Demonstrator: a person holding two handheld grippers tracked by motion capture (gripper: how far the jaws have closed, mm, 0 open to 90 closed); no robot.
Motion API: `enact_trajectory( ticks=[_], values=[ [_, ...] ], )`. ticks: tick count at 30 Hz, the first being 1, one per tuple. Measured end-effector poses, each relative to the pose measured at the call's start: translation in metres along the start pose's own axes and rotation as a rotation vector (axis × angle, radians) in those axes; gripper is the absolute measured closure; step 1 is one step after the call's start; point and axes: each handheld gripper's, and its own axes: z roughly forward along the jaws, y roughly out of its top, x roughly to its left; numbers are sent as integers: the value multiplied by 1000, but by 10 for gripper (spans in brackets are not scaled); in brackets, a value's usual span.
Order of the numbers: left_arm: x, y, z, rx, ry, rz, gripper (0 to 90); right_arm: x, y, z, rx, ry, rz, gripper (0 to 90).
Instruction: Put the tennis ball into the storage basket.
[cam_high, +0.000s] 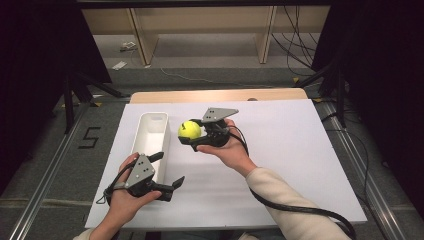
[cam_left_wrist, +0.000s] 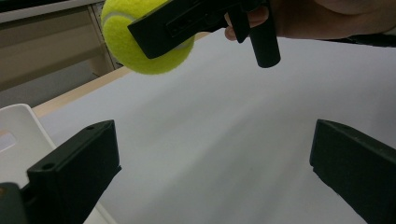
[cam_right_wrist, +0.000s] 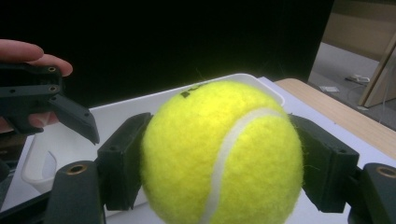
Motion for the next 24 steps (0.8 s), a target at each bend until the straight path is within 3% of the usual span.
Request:
enact_trajectory(
  ticks=[24],
  values=[
    [-1, 0, 0, 6, -3, -16, 13, 3, 4, 12, -1, 16, 0, 271]
  ],
)
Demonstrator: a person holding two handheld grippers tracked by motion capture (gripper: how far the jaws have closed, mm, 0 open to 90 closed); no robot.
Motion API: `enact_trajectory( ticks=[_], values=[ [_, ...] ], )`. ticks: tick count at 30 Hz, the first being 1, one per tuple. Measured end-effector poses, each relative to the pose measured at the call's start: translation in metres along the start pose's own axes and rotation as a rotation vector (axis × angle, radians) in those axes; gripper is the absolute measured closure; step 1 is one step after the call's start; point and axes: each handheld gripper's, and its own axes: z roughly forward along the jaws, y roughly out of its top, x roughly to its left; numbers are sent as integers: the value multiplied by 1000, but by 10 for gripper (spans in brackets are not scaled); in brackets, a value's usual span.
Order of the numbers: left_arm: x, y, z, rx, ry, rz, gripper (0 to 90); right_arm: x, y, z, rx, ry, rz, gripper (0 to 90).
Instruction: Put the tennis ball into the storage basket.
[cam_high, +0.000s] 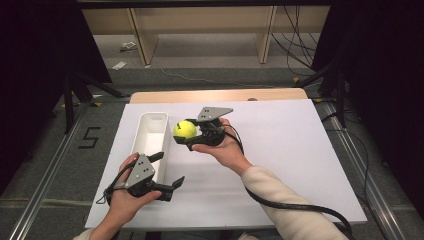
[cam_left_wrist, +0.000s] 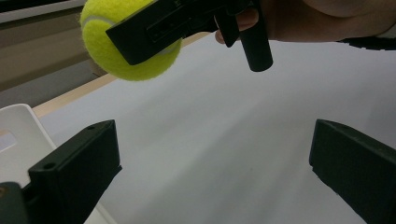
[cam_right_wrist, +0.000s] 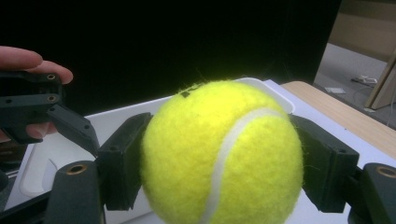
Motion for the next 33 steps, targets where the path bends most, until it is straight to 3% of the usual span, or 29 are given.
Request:
enact_trajectory(
  ticks=[33],
  values=[
    [1, 1, 0, -9, 4, 14, 13, 4, 7, 16, -5, 12, -3, 271]
  ],
)
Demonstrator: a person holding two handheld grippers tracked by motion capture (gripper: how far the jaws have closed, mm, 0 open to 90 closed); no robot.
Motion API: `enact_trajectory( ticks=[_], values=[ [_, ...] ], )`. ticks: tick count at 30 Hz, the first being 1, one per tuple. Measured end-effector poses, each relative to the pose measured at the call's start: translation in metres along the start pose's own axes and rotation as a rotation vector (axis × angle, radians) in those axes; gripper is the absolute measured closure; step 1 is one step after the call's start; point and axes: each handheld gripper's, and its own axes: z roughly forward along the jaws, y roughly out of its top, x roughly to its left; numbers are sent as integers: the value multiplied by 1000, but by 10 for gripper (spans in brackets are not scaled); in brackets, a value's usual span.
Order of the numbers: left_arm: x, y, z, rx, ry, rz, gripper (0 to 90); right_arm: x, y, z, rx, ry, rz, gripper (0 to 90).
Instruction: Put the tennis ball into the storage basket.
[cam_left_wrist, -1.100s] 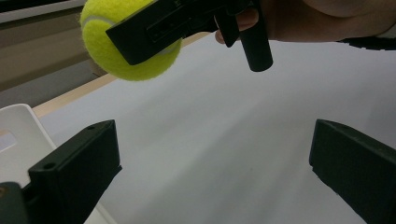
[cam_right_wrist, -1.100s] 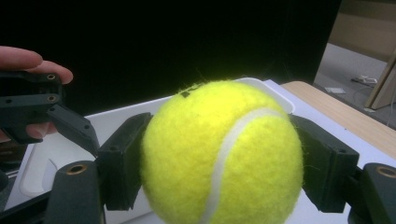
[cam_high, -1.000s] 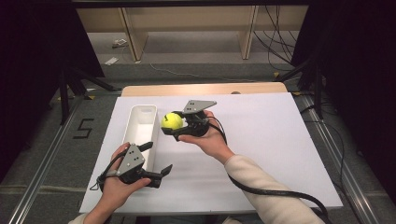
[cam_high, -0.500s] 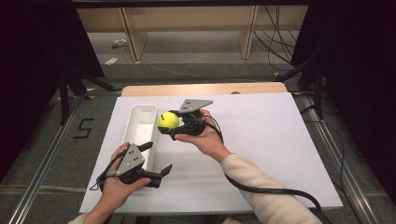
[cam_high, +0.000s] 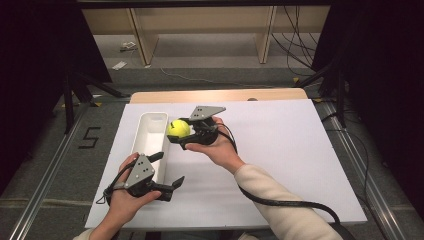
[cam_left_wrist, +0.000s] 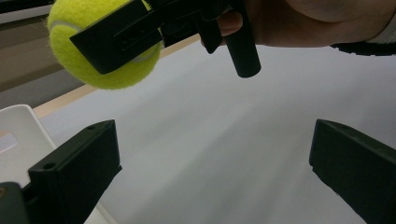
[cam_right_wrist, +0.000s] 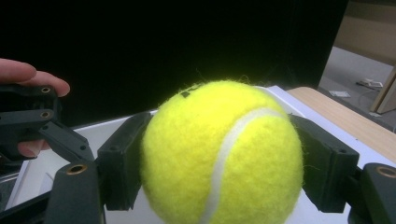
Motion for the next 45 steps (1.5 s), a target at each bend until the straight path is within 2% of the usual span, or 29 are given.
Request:
enact_trajectory(
  ticks=[45],
  values=[
    [-1, 0, 0, -3, -2, 3, 13, 1, 16, 26, 17, 28, -16, 271]
  ],
)
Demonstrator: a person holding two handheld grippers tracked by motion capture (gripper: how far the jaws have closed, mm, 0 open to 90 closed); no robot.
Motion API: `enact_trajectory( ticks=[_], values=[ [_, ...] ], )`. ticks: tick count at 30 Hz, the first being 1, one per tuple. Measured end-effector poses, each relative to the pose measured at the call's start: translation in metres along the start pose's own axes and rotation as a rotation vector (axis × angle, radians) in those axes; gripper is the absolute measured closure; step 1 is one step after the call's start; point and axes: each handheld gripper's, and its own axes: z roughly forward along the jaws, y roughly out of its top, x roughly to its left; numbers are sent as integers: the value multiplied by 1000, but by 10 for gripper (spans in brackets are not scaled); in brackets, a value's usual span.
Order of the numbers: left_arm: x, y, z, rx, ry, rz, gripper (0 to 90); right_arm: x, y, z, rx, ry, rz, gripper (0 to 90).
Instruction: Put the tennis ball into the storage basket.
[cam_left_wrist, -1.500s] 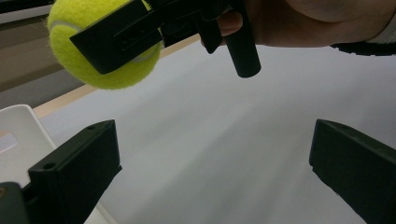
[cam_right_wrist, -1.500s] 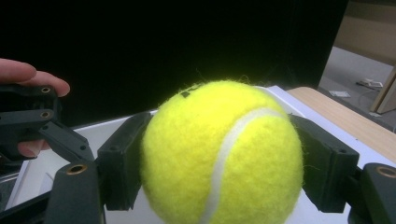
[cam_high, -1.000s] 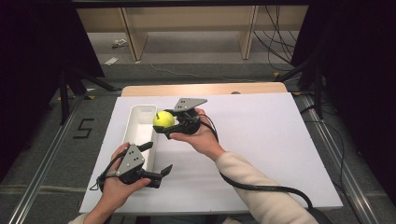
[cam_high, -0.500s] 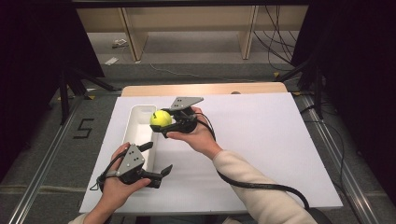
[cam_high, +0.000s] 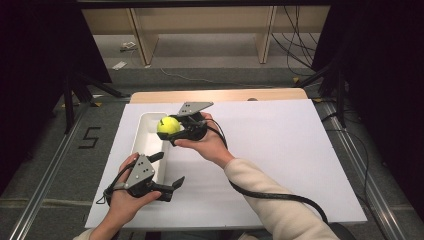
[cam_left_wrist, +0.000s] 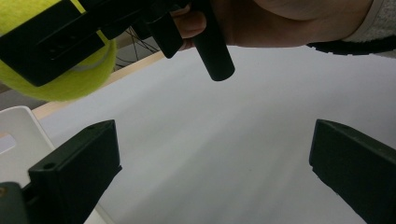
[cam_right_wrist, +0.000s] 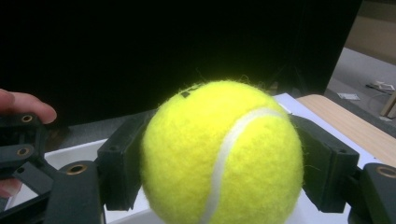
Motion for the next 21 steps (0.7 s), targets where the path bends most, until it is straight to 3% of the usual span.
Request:
enact_trajectory(
  ticks=[21],
  values=[
    [0, 0, 0, 1, -1, 2, 13, 0, 9, 15, 18, 12, -10, 271]
  ],
)
